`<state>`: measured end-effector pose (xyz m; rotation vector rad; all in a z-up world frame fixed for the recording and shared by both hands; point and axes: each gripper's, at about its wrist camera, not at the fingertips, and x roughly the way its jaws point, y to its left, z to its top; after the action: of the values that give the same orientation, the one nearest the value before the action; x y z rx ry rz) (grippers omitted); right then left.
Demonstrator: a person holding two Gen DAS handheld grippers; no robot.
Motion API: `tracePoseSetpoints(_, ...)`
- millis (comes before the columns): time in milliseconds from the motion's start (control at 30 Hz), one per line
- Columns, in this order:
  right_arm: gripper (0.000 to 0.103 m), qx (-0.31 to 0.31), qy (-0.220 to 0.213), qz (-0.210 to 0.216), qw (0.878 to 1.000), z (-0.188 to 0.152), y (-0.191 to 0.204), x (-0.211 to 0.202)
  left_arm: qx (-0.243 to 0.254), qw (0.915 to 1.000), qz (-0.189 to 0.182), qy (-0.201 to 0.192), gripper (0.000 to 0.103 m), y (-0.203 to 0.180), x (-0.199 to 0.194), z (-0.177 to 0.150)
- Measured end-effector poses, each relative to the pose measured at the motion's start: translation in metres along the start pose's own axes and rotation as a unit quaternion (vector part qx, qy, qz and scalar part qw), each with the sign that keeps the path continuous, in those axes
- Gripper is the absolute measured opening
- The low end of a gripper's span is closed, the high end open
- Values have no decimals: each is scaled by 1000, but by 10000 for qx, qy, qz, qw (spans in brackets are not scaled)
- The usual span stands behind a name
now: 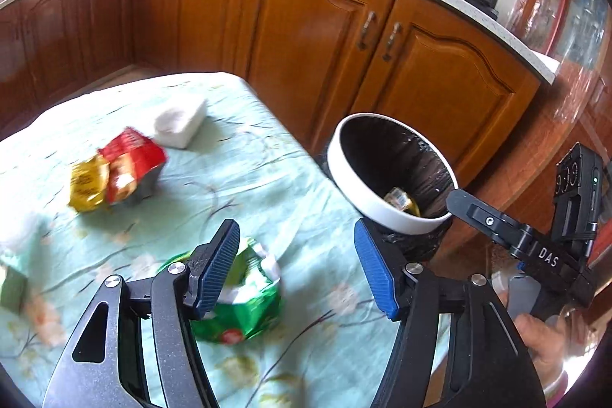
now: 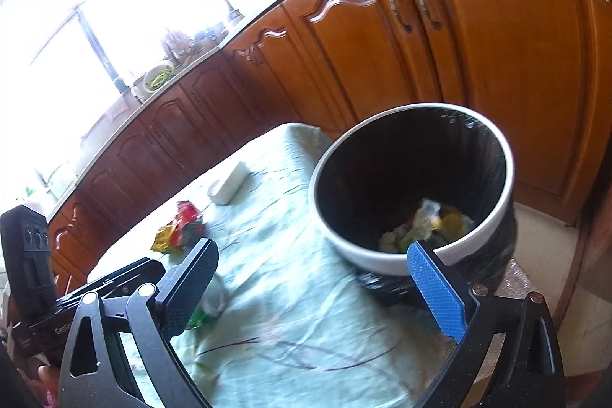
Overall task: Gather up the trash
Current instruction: 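Move the left tool toward the green milk carton while the right tool approaches the snack bags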
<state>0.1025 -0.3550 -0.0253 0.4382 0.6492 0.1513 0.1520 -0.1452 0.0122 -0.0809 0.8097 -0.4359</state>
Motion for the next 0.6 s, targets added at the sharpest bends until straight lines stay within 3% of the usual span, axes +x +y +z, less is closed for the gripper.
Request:
tracePoseSetpoints(267,100,-299,250,371,9985,-24,51,13,-483,9982,345,-115,64,54,-34,-25)
tracePoseSetpoints(600,100,-815,586,759,9921,-49,117,38,-1154,9898,810,-220,64,127,-70,-56)
